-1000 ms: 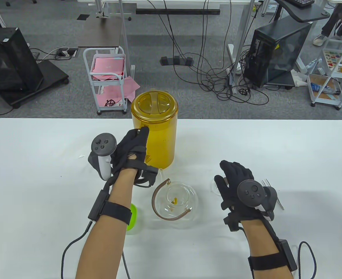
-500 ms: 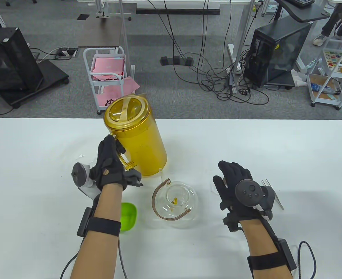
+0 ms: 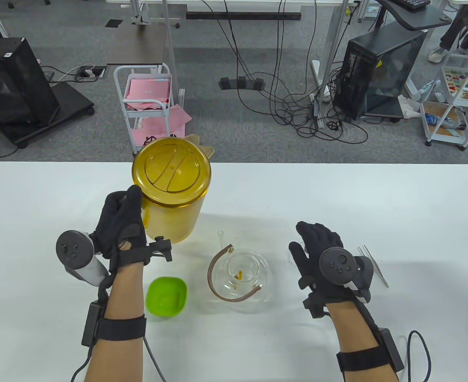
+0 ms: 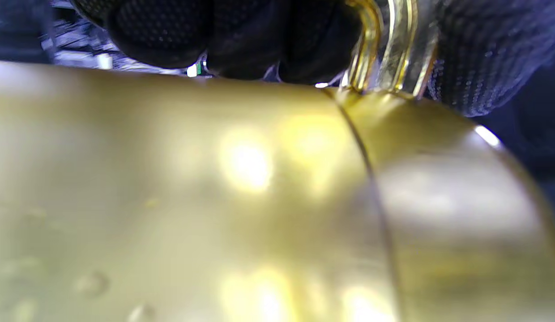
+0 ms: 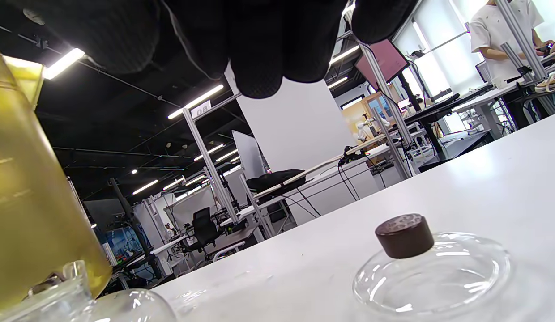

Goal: Make chrysanthemum tea

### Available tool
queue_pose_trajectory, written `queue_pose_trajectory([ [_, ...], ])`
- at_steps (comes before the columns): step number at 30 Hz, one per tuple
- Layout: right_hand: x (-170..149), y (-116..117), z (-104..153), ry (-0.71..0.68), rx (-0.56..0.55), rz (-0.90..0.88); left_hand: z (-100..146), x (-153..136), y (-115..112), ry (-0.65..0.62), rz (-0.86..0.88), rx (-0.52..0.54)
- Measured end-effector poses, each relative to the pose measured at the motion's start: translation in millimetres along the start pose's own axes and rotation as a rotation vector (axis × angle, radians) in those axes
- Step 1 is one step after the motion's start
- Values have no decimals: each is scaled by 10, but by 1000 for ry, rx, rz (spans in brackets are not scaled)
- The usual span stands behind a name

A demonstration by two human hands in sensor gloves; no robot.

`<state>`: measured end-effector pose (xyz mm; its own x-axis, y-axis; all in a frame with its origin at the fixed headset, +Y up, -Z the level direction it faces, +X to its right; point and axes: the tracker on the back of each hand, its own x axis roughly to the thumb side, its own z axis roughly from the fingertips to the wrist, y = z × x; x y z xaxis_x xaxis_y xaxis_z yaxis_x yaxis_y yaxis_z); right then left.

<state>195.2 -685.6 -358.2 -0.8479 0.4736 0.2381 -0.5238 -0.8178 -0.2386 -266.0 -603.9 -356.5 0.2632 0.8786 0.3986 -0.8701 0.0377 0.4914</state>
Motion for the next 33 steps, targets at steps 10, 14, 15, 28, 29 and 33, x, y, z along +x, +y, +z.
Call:
queue_pose_trajectory([
  [10,-83,-47,0,24,-5,-6,130,641,-57,-242,-319,-202],
  [14,-81,-50,2,19,-7,-4,184,777,-113,-320,-398,-246],
  [15,-85,-50,0,20,-6,-5,197,808,-131,-334,-416,-261],
  [28,-110,-59,-1,36,2,-5,316,913,-432,-432,-556,-491],
  [29,-109,-57,-1,35,4,-4,329,911,-460,-441,-569,-502],
  [33,-116,-65,-1,36,8,-1,373,885,-578,-461,-606,-535],
])
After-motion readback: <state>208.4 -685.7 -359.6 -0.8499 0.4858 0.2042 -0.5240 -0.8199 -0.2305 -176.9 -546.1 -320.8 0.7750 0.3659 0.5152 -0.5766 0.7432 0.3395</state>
